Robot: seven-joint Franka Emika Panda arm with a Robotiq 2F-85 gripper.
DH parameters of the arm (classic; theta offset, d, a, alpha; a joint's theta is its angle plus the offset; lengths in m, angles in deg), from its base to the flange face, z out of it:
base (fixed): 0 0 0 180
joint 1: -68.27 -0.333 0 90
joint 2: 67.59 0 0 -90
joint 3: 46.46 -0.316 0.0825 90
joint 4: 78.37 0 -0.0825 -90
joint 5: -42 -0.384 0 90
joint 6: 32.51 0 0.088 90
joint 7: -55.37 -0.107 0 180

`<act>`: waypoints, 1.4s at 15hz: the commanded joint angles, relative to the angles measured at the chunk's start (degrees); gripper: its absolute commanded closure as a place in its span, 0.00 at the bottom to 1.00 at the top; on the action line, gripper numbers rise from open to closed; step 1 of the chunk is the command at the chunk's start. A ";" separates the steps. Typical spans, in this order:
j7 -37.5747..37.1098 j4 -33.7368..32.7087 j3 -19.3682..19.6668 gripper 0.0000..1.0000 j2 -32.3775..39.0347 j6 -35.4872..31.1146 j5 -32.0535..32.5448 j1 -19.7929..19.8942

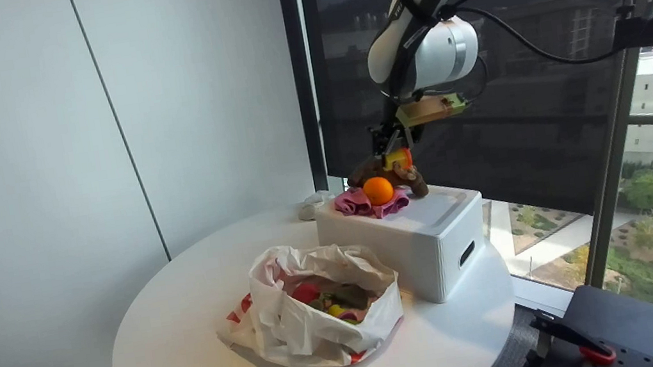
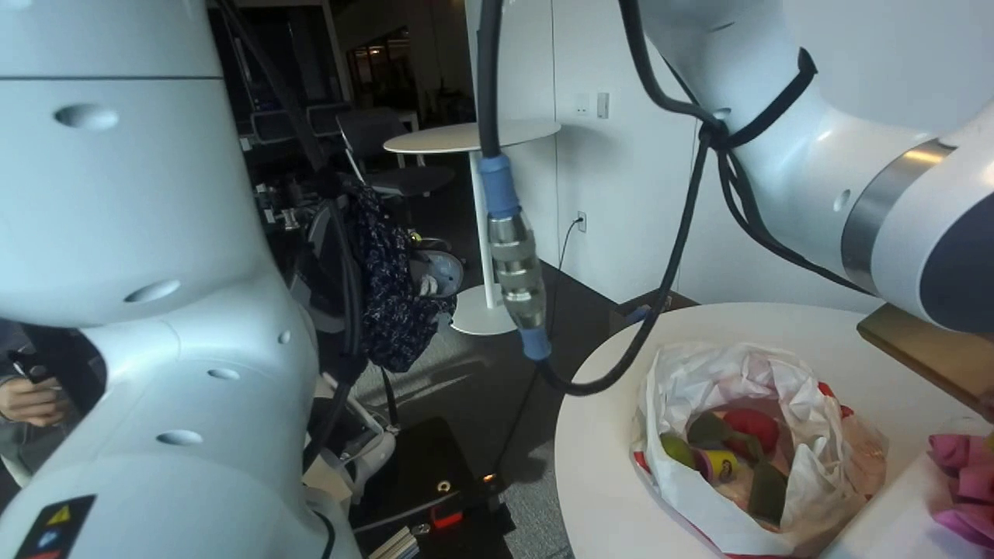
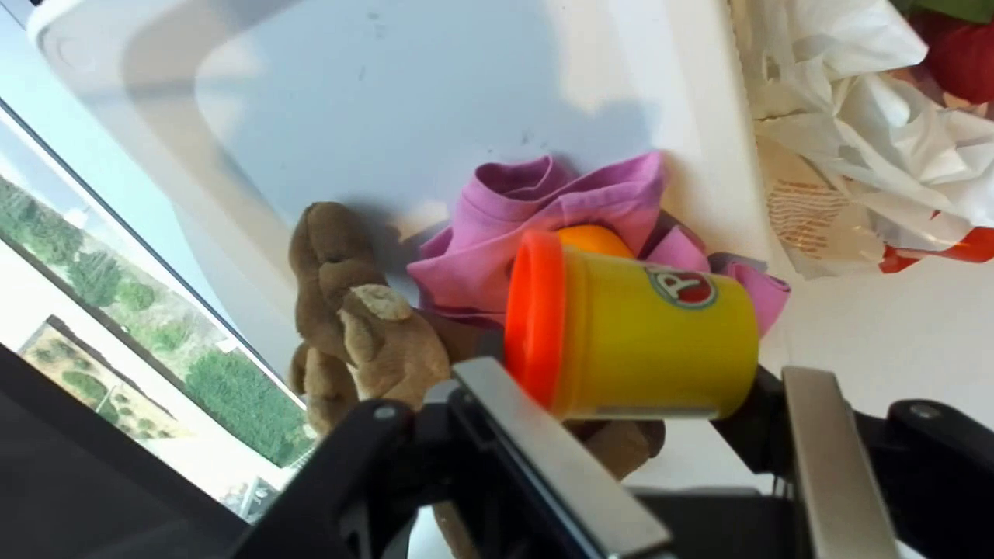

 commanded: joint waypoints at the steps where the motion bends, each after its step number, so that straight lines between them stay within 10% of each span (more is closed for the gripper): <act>1: -3.06 -2.62 1.33 0.62 5.70 -5.55 0.75 0.58; 7: -5.14 -7.46 4.07 0.62 15.46 -8.08 1.45 0.13; 9: -4.79 -7.71 4.04 0.12 15.87 -8.23 0.78 0.13; 12: -3.31 -3.45 3.67 0.02 11.11 -10.10 1.46 -0.61; 16: -3.15 3.33 4.94 0.00 2.78 -13.62 6.30 -3.47; 21: 4.96 9.82 -2.87 0.00 -6.16 -6.69 2.79 -4.96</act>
